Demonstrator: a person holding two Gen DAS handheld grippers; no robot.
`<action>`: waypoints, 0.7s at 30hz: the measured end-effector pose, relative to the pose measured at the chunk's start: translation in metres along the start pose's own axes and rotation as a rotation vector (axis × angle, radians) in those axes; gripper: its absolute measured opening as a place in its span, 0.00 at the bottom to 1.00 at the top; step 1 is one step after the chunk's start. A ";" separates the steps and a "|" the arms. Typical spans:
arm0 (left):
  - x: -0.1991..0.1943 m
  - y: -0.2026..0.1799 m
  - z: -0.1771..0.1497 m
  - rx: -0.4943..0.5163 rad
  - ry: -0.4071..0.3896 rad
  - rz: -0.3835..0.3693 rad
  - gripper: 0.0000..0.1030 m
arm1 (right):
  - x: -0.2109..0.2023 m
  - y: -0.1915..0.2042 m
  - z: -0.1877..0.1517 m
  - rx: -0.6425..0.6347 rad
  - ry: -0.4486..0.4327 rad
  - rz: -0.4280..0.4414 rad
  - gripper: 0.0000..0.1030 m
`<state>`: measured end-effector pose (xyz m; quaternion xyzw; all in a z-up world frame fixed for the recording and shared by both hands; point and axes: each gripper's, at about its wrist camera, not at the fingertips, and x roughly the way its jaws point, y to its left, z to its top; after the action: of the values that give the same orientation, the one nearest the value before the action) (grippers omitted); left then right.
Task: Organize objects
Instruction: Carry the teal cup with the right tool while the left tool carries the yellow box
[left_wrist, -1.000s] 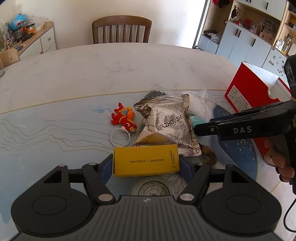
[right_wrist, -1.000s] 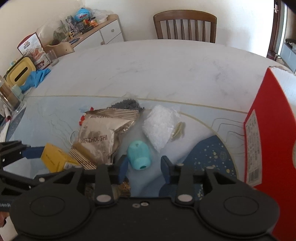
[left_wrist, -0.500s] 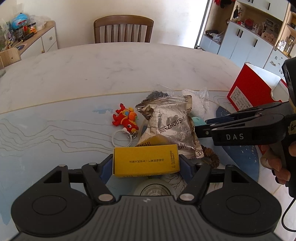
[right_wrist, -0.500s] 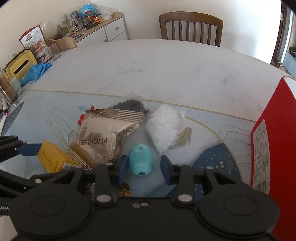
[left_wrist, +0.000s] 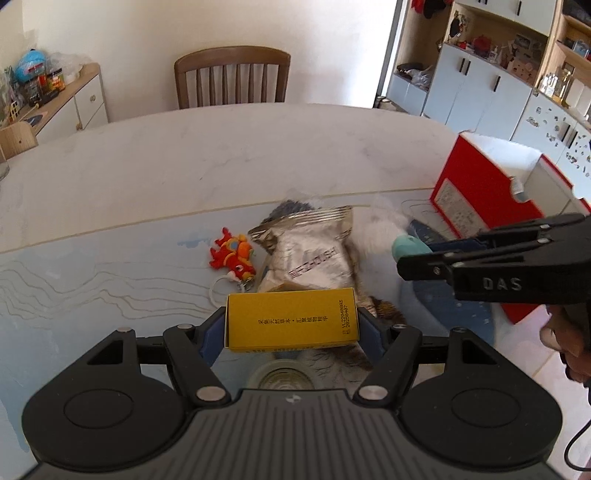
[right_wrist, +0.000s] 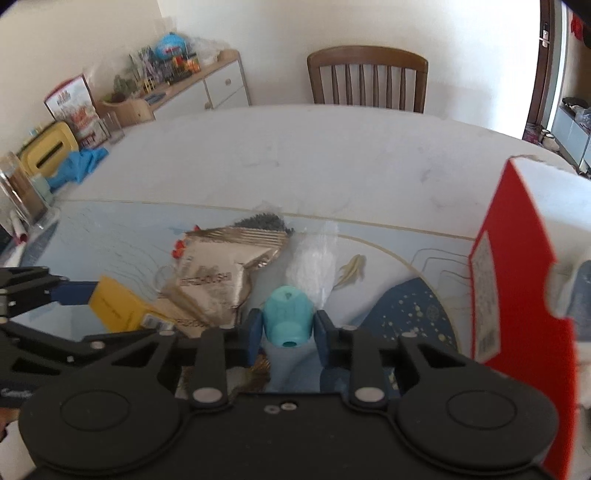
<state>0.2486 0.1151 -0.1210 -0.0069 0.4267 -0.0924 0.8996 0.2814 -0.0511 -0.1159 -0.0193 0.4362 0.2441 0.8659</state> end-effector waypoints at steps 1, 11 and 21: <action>-0.003 -0.002 0.001 0.000 -0.005 -0.005 0.70 | -0.007 0.000 -0.001 0.008 -0.006 0.004 0.27; -0.025 -0.025 0.002 -0.001 -0.044 -0.039 0.70 | -0.050 -0.009 -0.020 0.034 -0.025 0.013 0.27; -0.029 -0.039 -0.010 -0.005 -0.022 -0.037 0.70 | -0.054 -0.022 -0.075 0.068 0.073 0.011 0.28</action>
<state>0.2163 0.0825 -0.1016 -0.0180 0.4168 -0.1076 0.9024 0.2087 -0.1111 -0.1248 0.0039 0.4755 0.2332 0.8482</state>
